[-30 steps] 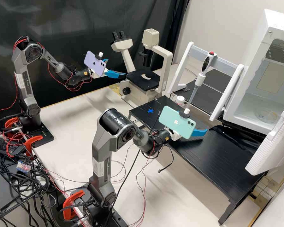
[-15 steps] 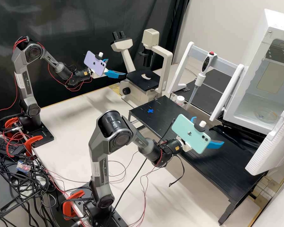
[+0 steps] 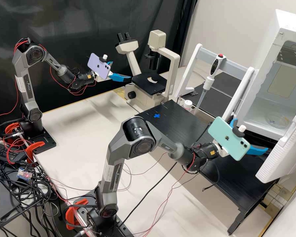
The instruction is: Move the petri dish to the microscope
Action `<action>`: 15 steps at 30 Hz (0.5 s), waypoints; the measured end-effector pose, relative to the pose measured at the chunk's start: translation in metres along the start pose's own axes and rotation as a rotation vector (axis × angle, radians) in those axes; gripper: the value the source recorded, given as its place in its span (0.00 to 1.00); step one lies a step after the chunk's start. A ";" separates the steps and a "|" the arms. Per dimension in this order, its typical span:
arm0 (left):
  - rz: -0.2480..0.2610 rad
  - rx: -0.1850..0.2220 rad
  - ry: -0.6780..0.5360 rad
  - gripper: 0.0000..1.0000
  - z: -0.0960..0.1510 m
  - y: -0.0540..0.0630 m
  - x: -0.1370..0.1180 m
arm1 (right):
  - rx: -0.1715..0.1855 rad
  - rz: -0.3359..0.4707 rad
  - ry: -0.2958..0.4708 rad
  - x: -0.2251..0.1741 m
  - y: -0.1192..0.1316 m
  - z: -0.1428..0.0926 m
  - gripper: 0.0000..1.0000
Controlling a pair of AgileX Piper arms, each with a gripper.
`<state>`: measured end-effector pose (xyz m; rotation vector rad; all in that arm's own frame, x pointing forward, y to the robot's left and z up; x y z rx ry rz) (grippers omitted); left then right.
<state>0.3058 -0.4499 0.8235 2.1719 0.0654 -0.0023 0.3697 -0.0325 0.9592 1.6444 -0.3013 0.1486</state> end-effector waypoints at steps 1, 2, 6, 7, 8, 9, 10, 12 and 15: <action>0.000 0.000 0.000 1.00 0.000 0.000 0.000 | 0.007 -0.002 -0.003 0.008 0.001 0.000 1.00; 0.000 0.000 0.000 1.00 0.000 0.000 0.000 | 0.006 -0.009 -0.006 0.015 0.002 0.000 1.00; 0.000 0.000 0.000 1.00 0.000 0.000 0.000 | 0.007 -0.030 0.006 0.041 0.006 -0.003 1.00; 0.000 0.000 0.000 1.00 0.000 0.000 0.000 | 0.013 -0.034 0.006 0.044 0.006 -0.003 1.00; 0.000 0.000 0.000 1.00 0.000 0.000 0.000 | 0.008 -0.046 0.011 0.050 0.006 -0.004 1.00; 0.000 0.000 0.000 1.00 0.000 0.000 0.000 | 0.008 -0.053 0.019 0.057 0.007 -0.005 1.00; 0.000 0.000 0.000 1.00 0.000 0.000 0.000 | 0.009 -0.056 0.025 0.061 0.008 -0.006 1.00; 0.000 0.000 0.000 1.00 0.000 0.000 0.000 | 0.008 -0.064 0.035 0.072 0.010 -0.008 1.00; 0.000 0.000 0.000 1.00 0.000 0.000 0.000 | 0.000 -0.078 0.045 0.087 0.012 -0.010 1.00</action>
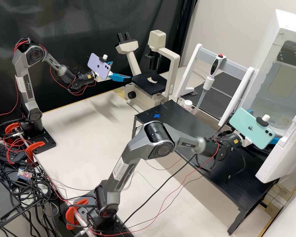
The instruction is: Move the petri dish to the microscope
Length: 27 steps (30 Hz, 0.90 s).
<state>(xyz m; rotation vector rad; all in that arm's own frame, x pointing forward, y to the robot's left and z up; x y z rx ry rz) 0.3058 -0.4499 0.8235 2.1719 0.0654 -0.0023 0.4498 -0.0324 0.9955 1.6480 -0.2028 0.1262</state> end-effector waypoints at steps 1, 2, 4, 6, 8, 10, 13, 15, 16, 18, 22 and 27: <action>0.000 0.000 0.000 1.00 0.000 0.000 0.000 | -0.002 -0.002 0.004 0.006 0.002 -0.001 1.00; 0.000 0.000 0.000 1.00 0.000 0.000 0.000 | -0.011 -0.010 0.002 0.010 0.002 -0.001 1.00; 0.000 0.000 0.000 1.00 0.000 0.000 0.000 | -0.018 -0.012 0.008 0.018 0.005 -0.002 1.00; 0.000 0.000 0.000 1.00 0.000 0.000 0.000 | -0.032 -0.016 0.011 0.028 0.007 -0.002 1.00; 0.000 0.000 0.000 1.00 0.000 0.000 0.000 | -0.054 -0.023 0.001 0.035 0.008 -0.001 1.00; 0.000 0.000 0.000 1.00 0.000 0.000 0.000 | -0.086 -0.028 -0.005 0.044 0.009 0.001 1.00; 0.000 0.000 0.000 1.00 0.000 0.000 0.000 | -0.140 -0.031 -0.016 0.057 0.010 0.002 1.00; 0.000 0.000 0.000 1.00 0.000 0.000 0.000 | -0.161 -0.033 -0.022 0.065 0.007 0.003 1.00; 0.000 0.000 0.000 1.00 0.000 0.000 0.000 | -0.176 -0.040 -0.024 0.069 0.003 0.005 1.00; 0.000 0.000 0.000 1.00 0.000 0.000 0.000 | -0.185 -0.041 -0.022 0.075 -0.001 0.005 1.00; 0.000 0.000 0.000 1.00 0.000 0.000 0.000 | -0.204 -0.055 -0.022 0.083 -0.011 0.007 1.00; 0.000 0.000 0.000 1.00 0.000 0.000 0.000 | -0.203 -0.068 -0.019 0.088 -0.022 0.008 1.00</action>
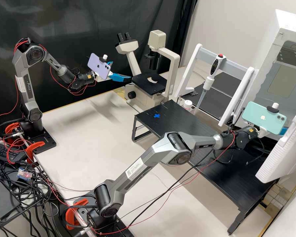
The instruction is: Move the petri dish to the microscope
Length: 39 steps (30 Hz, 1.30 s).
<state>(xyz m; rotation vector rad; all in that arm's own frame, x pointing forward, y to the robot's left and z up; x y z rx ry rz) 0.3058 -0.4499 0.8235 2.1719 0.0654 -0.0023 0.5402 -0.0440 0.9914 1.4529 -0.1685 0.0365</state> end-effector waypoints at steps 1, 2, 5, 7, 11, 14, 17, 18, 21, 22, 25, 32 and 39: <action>0.000 0.000 0.000 1.00 0.000 0.000 0.000 | 0.001 -0.004 -0.004 0.001 -0.002 0.001 1.00; 0.000 0.000 0.000 1.00 0.000 0.000 0.000 | 0.000 0.000 -0.002 0.002 -0.001 0.000 1.00; 0.000 0.000 0.000 1.00 0.000 0.000 0.000 | 0.021 0.008 -0.004 0.005 -0.003 0.001 1.00; 0.000 0.000 0.000 1.00 0.000 0.000 0.000 | 0.032 0.014 -0.007 0.007 -0.004 0.004 1.00; 0.000 0.000 0.000 1.00 0.000 0.000 0.000 | 0.042 0.022 -0.009 0.012 -0.006 0.009 1.00; 0.000 0.000 0.000 1.00 0.000 0.000 0.000 | 0.084 0.031 -0.009 0.015 -0.009 0.013 1.00; 0.000 0.000 0.000 1.00 0.000 0.000 0.000 | 0.089 0.039 -0.006 0.016 -0.008 0.014 1.00; 0.000 0.000 0.000 1.00 0.000 0.000 0.000 | 0.089 0.038 -0.010 0.017 -0.009 0.014 1.00; 0.000 0.000 0.000 1.00 0.000 0.000 0.000 | 0.088 0.041 -0.015 0.017 -0.007 0.014 1.00; 0.000 0.000 0.000 1.00 0.000 0.000 0.000 | 0.088 0.043 -0.014 0.018 -0.008 0.015 1.00; 0.000 0.000 0.000 1.00 0.000 0.000 0.000 | 0.087 0.046 -0.011 0.019 -0.007 0.014 0.00; 0.000 0.000 0.000 1.00 0.000 0.000 0.000 | 0.087 0.045 -0.015 0.019 -0.007 0.015 0.00; 0.000 0.000 0.000 1.00 0.000 0.000 0.000 | 0.087 0.046 -0.014 0.019 -0.007 0.015 0.00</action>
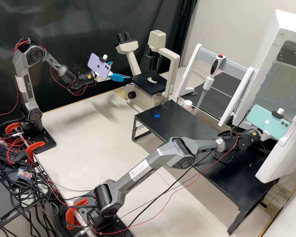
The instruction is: Move the petri dish to the microscope
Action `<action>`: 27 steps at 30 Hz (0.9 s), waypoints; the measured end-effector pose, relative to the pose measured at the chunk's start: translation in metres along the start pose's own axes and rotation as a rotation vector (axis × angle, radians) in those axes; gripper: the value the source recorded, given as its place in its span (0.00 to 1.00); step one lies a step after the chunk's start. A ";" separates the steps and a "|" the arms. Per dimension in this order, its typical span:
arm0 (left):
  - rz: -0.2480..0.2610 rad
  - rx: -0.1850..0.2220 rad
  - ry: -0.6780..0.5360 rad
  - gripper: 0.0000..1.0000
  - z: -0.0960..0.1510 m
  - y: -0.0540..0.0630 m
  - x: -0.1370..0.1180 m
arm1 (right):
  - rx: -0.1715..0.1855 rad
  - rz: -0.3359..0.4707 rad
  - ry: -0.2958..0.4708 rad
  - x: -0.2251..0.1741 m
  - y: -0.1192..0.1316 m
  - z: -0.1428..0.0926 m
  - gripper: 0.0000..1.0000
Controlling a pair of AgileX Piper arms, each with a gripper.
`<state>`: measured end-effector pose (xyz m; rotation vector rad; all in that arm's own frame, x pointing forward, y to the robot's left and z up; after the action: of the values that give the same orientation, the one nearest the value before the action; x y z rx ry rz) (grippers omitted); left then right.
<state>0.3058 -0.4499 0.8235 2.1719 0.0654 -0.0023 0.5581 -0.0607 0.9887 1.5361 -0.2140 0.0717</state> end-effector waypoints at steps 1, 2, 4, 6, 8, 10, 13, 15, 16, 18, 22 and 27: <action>0.000 0.000 0.000 1.00 0.000 0.000 0.000 | 0.000 0.000 0.000 0.000 0.000 0.000 0.00; 0.000 0.000 0.000 1.00 0.000 0.000 0.000 | 0.000 0.000 0.000 0.000 0.000 0.000 0.00; 0.000 0.000 0.000 1.00 0.000 0.000 0.000 | -0.004 0.000 -0.001 0.000 0.001 0.000 0.00; 0.000 0.000 0.000 1.00 0.000 0.000 0.000 | -0.007 0.003 0.002 0.000 0.001 -0.001 0.00; 0.000 0.000 0.000 1.00 0.000 0.000 0.000 | -0.009 0.004 0.004 0.000 0.002 -0.002 0.00; 0.000 0.000 0.000 1.00 0.000 0.000 0.000 | -0.009 0.004 0.004 0.000 0.002 -0.002 0.00; 0.000 0.000 0.000 1.00 0.000 0.000 0.000 | -0.009 0.004 0.004 0.000 0.002 -0.002 0.00; 0.000 0.000 0.000 1.00 0.000 0.000 0.000 | -0.009 0.004 0.004 0.000 0.002 -0.002 0.00; 0.000 0.000 0.000 1.00 0.000 0.000 0.000 | -0.009 0.004 0.004 0.000 0.002 -0.002 0.00; 0.000 0.000 0.000 1.00 0.000 0.000 0.000 | -0.009 0.004 0.004 0.000 0.002 -0.002 0.00; 0.000 0.000 0.000 1.00 0.000 0.000 0.000 | -0.009 0.004 0.004 0.000 0.002 -0.002 0.00; 0.000 0.000 0.000 1.00 0.000 0.000 0.000 | -0.009 0.004 0.004 0.000 0.002 -0.002 0.00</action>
<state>0.3058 -0.4499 0.8235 2.1719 0.0654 -0.0023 0.5582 -0.0587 0.9907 1.5266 -0.2140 0.0769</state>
